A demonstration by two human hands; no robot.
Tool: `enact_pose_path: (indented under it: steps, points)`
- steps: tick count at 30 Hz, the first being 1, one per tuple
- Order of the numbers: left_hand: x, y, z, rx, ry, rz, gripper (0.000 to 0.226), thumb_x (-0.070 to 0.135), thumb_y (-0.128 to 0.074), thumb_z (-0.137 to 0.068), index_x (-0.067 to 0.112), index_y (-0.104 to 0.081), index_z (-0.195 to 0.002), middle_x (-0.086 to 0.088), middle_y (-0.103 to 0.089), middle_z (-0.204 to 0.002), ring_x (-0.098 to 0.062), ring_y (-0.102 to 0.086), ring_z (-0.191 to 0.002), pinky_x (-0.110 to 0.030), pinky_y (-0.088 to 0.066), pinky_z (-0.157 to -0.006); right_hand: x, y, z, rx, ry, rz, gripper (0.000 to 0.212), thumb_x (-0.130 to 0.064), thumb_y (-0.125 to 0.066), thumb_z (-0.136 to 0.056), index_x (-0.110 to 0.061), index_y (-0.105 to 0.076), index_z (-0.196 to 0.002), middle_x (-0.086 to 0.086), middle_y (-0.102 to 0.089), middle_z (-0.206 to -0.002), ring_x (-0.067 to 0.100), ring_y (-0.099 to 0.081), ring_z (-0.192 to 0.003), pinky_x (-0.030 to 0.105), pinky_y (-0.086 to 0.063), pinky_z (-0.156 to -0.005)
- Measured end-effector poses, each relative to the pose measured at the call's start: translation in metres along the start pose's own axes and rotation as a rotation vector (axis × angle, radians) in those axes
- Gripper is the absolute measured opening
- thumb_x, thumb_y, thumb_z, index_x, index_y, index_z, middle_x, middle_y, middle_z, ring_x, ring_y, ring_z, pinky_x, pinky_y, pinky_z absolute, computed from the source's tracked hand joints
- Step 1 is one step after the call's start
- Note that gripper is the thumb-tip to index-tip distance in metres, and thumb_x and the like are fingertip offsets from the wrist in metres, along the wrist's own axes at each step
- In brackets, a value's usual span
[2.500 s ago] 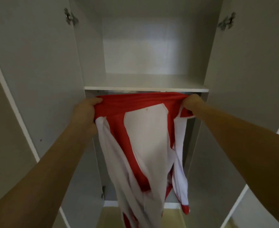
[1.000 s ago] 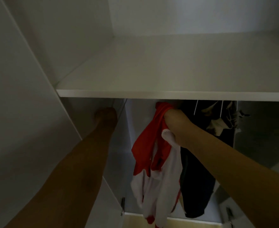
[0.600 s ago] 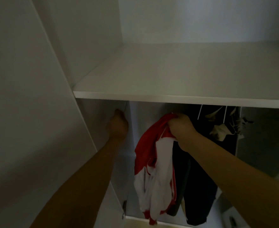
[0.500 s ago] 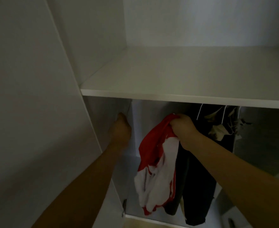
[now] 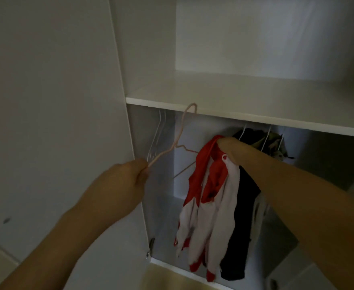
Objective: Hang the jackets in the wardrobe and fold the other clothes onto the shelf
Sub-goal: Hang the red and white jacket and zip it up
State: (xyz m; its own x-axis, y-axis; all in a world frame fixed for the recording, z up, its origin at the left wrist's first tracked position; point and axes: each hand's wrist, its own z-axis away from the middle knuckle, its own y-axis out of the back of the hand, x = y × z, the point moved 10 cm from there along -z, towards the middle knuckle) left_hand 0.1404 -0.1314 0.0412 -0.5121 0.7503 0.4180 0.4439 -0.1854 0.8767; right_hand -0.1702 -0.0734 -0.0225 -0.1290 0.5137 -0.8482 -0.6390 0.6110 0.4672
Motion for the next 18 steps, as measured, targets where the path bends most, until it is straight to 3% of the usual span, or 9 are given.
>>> enact_pose_path:
  steps: [3,5,7,10,12,16,18]
  points:
    - [0.022,0.022,0.027,-0.017,-0.027,-0.025,0.027,0.035,-0.038,-0.099,0.024,-0.057,-0.085,0.002,-0.055,-0.061,-0.01,-0.052,-0.054,-0.032,-0.044,-0.057,-0.005,-0.002,0.018,-0.043,0.026,0.012,0.029,-0.01,-0.041,-0.099,-0.003,-0.055,-0.123,0.0,-0.046,-0.076,0.011,-0.043,-0.063,0.029,-0.038,-0.079]
    - [0.035,0.038,0.045,0.031,-0.051,-0.074,0.027,0.035,-0.037,-0.099,0.023,-0.057,-0.086,0.003,-0.052,-0.059,-0.01,-0.051,-0.054,-0.03,-0.04,-0.054,-0.012,0.001,0.031,-0.043,0.051,0.045,0.018,-0.012,-0.041,-0.1,-0.02,-0.055,-0.091,-0.001,-0.044,-0.076,0.011,-0.042,-0.063,0.031,-0.04,-0.076]
    - [0.045,0.053,0.06,0.076,-0.071,-0.097,0.029,0.038,-0.034,-0.098,0.024,-0.056,-0.087,0.004,-0.05,-0.057,-0.01,-0.05,-0.053,-0.027,-0.036,-0.051,-0.016,0.012,0.033,-0.004,0.071,0.05,0.027,-0.012,-0.041,-0.099,-0.023,-0.044,-0.075,-0.003,-0.045,-0.077,0.01,-0.043,-0.064,0.03,-0.043,-0.064]
    - [0.054,0.071,0.074,0.091,-0.08,-0.069,0.032,0.041,-0.03,-0.096,0.025,-0.056,-0.086,0.004,-0.052,-0.059,-0.01,-0.051,-0.056,-0.02,-0.034,-0.051,-0.015,0.033,0.039,0.07,0.054,0.089,0.029,-0.01,-0.043,-0.098,-0.023,-0.044,-0.072,-0.003,-0.046,-0.076,0.009,-0.043,-0.064,0.028,-0.042,-0.061]
    - [0.057,0.079,0.078,0.105,-0.097,-0.071,0.031,0.04,-0.03,-0.097,0.026,-0.055,-0.085,0.004,-0.051,-0.061,-0.008,-0.05,-0.056,-0.019,-0.031,-0.05,-0.013,0.038,0.046,0.091,0.005,0.249,0.033,-0.009,-0.043,-0.1,-0.02,-0.044,-0.069,0.0,-0.044,-0.072,0.01,-0.041,-0.061,0.022,-0.04,-0.058]
    - [0.063,0.081,0.08,0.095,-0.134,-0.028,0.03,0.038,-0.031,-0.1,0.026,-0.053,-0.083,0.005,-0.052,-0.064,-0.006,-0.05,-0.059,-0.018,-0.032,-0.051,-0.001,0.049,0.037,0.119,-0.059,0.459,0.026,-0.018,-0.047,-0.101,-0.02,-0.049,-0.075,0.001,-0.041,-0.07,0.009,-0.036,-0.059,0.022,-0.042,-0.073]
    - [0.065,0.078,0.082,0.049,-0.161,0.0,0.032,0.04,-0.031,-0.099,0.025,-0.054,-0.082,0.005,-0.053,-0.065,-0.007,-0.051,-0.061,-0.017,-0.035,-0.053,0.003,0.046,0.046,0.076,-0.081,0.463,0.029,-0.016,-0.047,-0.1,-0.016,-0.049,-0.072,0.003,-0.046,-0.073,0.011,-0.041,-0.06,0.018,-0.046,-0.054]
